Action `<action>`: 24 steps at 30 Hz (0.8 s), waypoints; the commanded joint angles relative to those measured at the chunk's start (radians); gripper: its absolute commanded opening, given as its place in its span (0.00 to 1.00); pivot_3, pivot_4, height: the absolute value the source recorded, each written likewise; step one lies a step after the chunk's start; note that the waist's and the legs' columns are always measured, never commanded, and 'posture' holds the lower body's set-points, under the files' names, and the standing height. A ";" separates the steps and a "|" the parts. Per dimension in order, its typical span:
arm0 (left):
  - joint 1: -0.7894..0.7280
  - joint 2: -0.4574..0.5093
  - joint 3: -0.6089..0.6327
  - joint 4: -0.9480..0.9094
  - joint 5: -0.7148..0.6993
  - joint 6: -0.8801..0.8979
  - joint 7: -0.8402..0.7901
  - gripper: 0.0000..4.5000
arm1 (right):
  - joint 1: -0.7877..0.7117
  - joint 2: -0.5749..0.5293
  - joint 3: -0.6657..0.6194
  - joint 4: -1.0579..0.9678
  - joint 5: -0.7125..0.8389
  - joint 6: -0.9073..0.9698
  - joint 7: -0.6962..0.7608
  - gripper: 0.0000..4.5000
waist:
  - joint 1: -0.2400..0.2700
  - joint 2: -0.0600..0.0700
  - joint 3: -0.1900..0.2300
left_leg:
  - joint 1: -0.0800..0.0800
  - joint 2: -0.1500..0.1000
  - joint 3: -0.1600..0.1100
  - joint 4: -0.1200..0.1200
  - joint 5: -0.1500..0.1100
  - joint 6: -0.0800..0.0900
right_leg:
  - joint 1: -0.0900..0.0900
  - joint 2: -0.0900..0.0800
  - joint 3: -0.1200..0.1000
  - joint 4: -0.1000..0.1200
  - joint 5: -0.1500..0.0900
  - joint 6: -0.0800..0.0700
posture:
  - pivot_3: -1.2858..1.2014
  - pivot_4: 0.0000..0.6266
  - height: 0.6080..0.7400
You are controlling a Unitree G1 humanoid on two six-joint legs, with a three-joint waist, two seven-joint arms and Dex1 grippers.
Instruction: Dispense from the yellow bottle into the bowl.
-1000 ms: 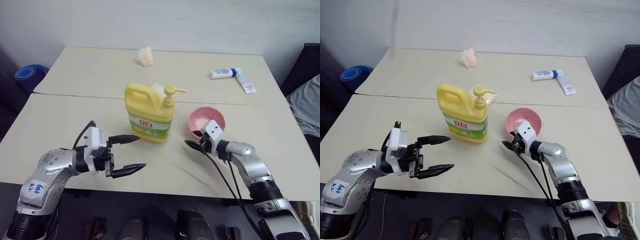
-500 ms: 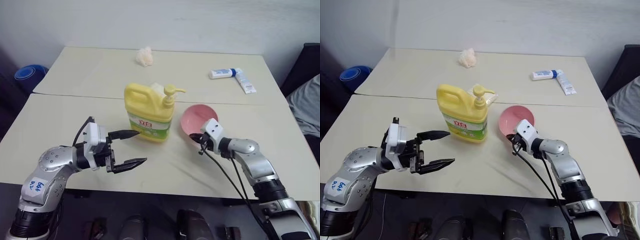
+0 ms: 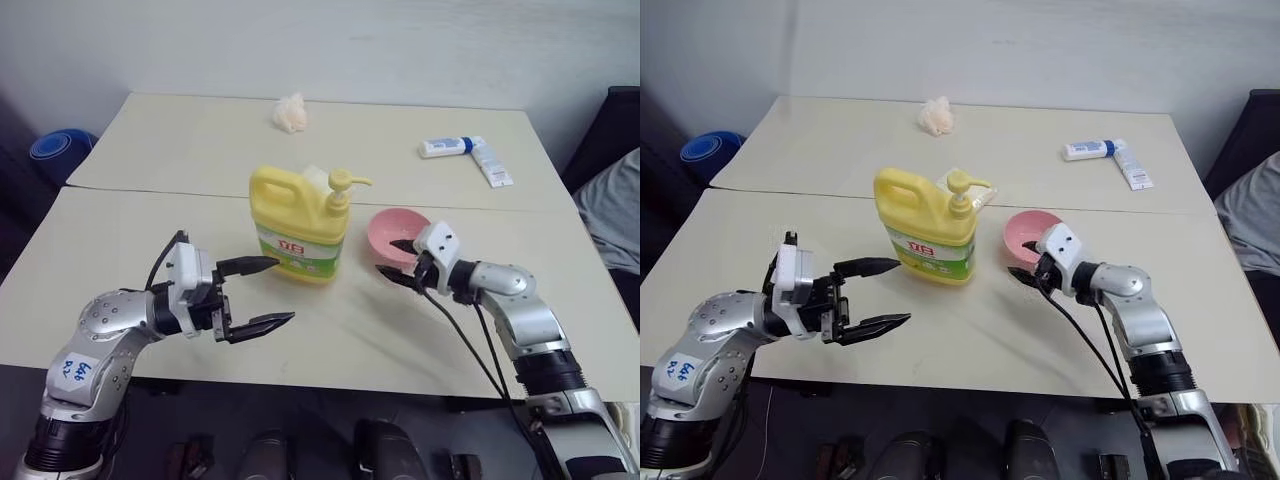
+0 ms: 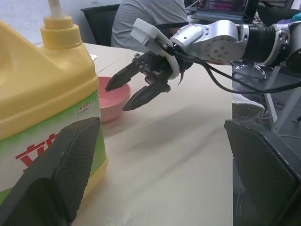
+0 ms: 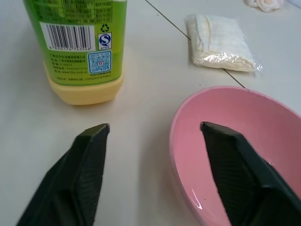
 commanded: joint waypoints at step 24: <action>-0.041 -0.017 0.006 0.013 0.005 -0.022 0.017 1.00 | -0.205 0.047 0.054 0.338 -0.134 -0.116 0.036 0.01 | -0.022 0.000 0.000 | -0.001 0.001 -0.002 0.000 0.000 0.000 | 0.000 0.000 -0.002 0.000 0.000 0.000 | 0.52 0.24 1.00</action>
